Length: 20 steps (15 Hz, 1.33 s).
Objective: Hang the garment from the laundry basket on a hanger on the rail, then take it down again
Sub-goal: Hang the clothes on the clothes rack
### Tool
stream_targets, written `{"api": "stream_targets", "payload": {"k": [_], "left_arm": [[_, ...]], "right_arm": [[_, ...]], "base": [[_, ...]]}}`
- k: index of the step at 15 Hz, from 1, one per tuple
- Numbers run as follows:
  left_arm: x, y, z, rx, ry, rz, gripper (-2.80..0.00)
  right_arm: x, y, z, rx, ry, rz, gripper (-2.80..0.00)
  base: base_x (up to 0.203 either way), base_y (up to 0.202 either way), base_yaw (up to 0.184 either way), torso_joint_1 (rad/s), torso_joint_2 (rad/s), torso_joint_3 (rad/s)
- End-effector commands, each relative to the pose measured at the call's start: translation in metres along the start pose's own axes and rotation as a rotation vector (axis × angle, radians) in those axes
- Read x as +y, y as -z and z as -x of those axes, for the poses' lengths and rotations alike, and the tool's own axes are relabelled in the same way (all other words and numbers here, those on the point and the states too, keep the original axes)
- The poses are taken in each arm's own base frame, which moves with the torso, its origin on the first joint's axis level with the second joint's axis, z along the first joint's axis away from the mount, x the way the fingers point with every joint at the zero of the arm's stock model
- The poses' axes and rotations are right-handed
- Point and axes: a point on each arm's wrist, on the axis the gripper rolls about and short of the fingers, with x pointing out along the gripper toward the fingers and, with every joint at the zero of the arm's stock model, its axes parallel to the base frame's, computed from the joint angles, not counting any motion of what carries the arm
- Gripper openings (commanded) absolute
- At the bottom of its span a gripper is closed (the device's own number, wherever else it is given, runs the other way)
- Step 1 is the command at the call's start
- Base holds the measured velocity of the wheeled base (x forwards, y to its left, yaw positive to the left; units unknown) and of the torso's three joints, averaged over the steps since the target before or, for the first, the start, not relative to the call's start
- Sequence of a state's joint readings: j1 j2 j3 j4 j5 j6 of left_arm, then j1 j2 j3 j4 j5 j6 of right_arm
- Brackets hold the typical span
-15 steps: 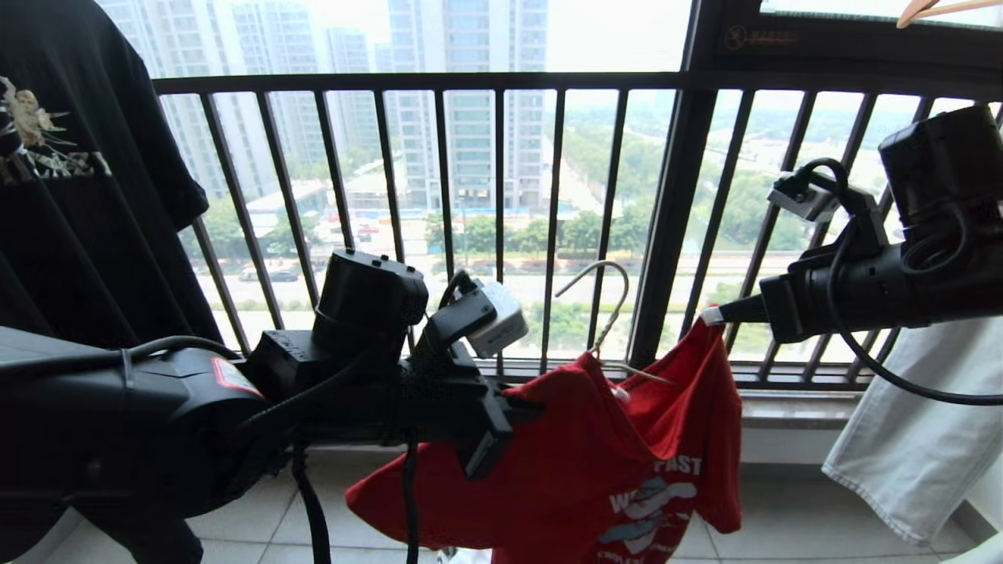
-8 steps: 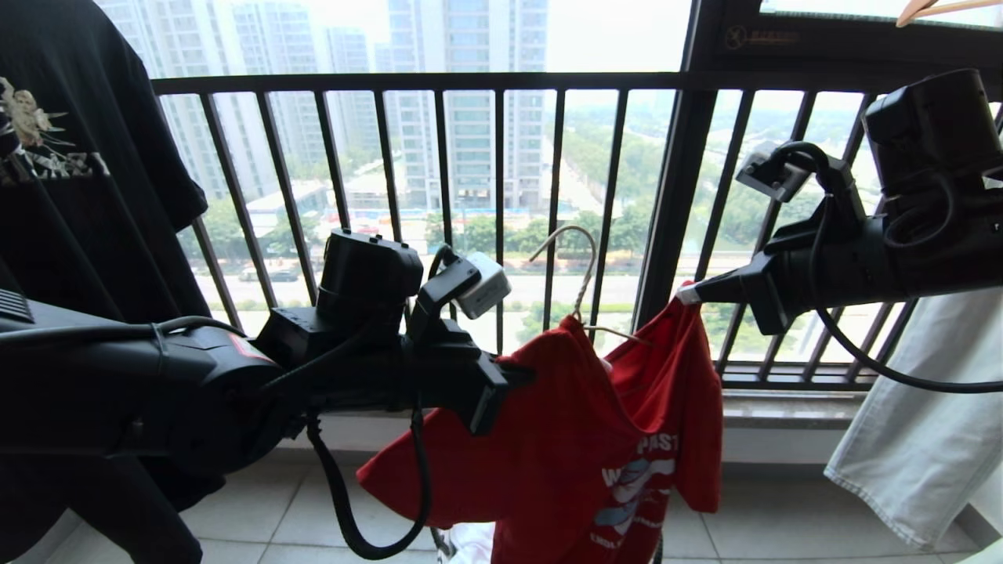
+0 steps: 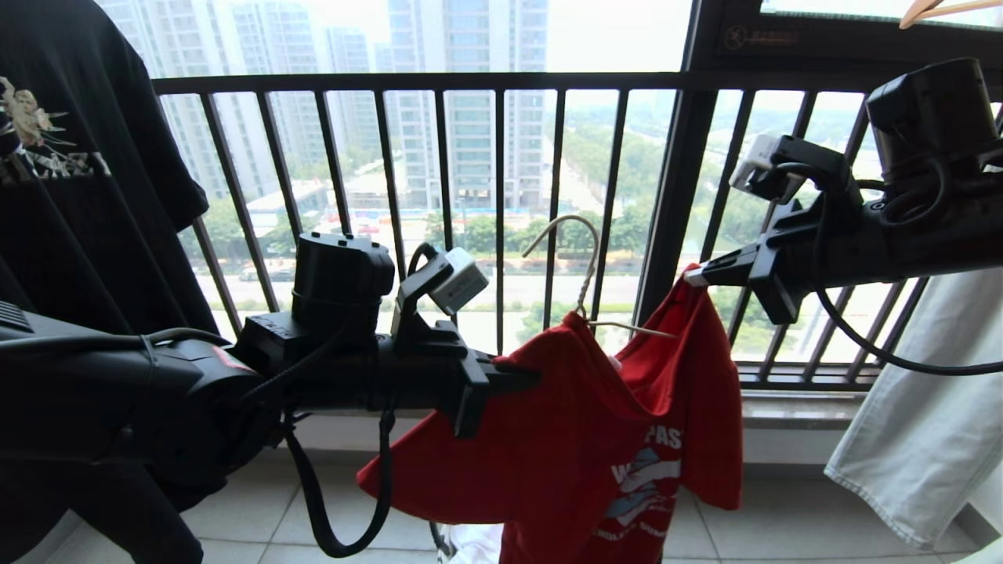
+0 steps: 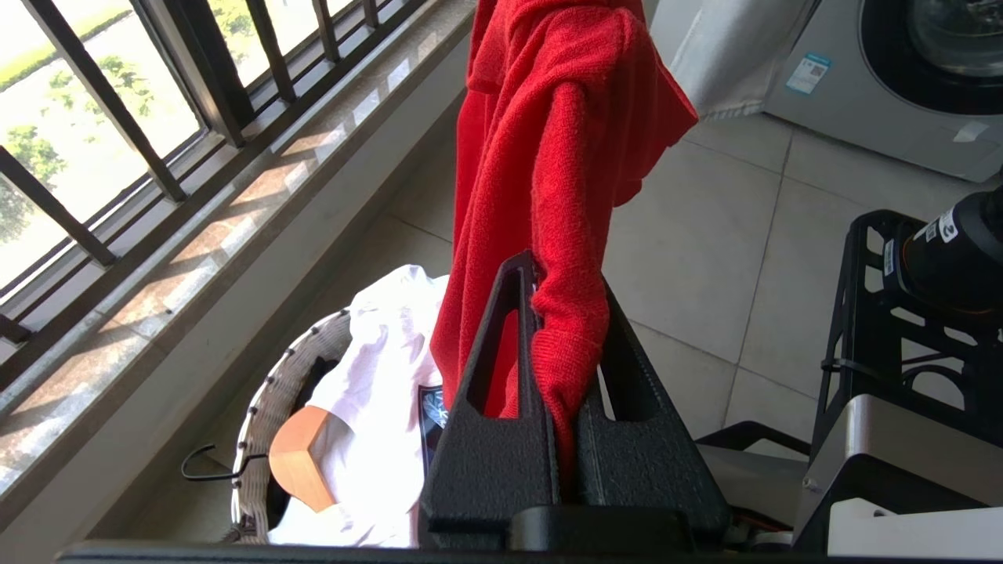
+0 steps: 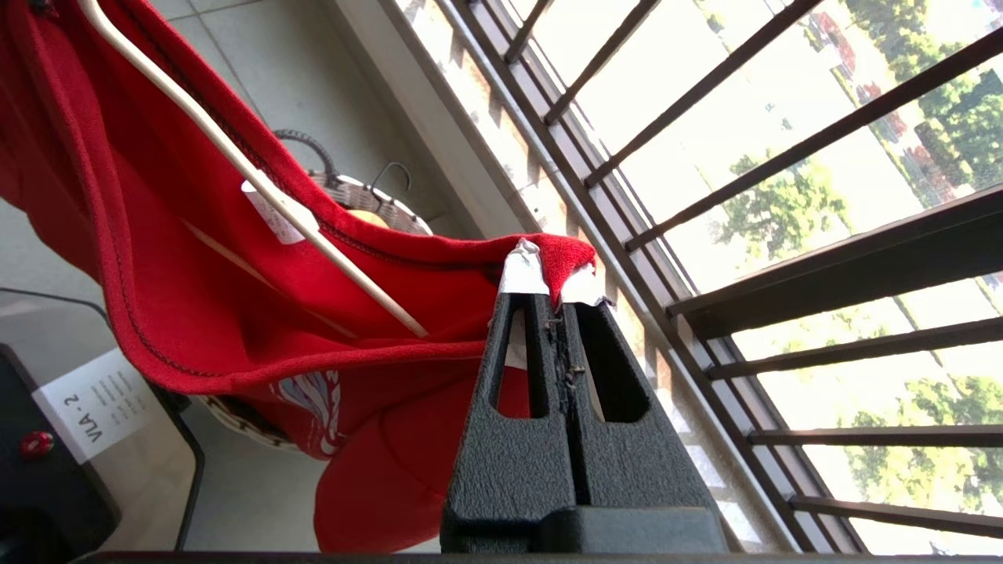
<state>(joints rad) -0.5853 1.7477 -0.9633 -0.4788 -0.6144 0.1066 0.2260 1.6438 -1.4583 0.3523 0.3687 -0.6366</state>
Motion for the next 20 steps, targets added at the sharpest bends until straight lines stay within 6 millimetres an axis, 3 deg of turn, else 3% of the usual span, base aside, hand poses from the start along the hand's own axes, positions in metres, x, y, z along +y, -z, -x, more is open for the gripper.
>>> {"api": "stream_targets", "payload": {"k": [1, 8, 15, 20], "left_arm": [[0.001, 0.002, 0.001, 0.009, 0.013, 0.008, -2.8], [0.005, 0.004, 0.006, 0.016, 0.077, 0.025, -2.8], [0.013, 0.016, -0.012, 0.046, 0.078, 0.042, -2.8], [0.027, 0.006, -0.013, 0.037, -0.111, 0.02, -2.8]], "right_arm": [[-0.005, 0.001, -0.008, 0.006, -0.002, 0.056, -2.8], [-0.02, 0.003, -0.014, 0.013, 0.028, 0.099, -2.8], [0.0, -0.015, -0.017, -0.039, -0.028, 0.143, -2.8], [0.013, -0.029, -0.01, -0.08, -0.048, 0.169, -2.8]], "base": [[0.0, 0.0, 0.0, 0.0, 0.0, 0.0], [0.0, 0.0, 0.0, 0.0, 0.0, 0.0], [0.0, 0.0, 0.0, 0.0, 0.0, 0.0], [0.0, 0.0, 0.0, 0.0, 0.0, 0.0]]}}
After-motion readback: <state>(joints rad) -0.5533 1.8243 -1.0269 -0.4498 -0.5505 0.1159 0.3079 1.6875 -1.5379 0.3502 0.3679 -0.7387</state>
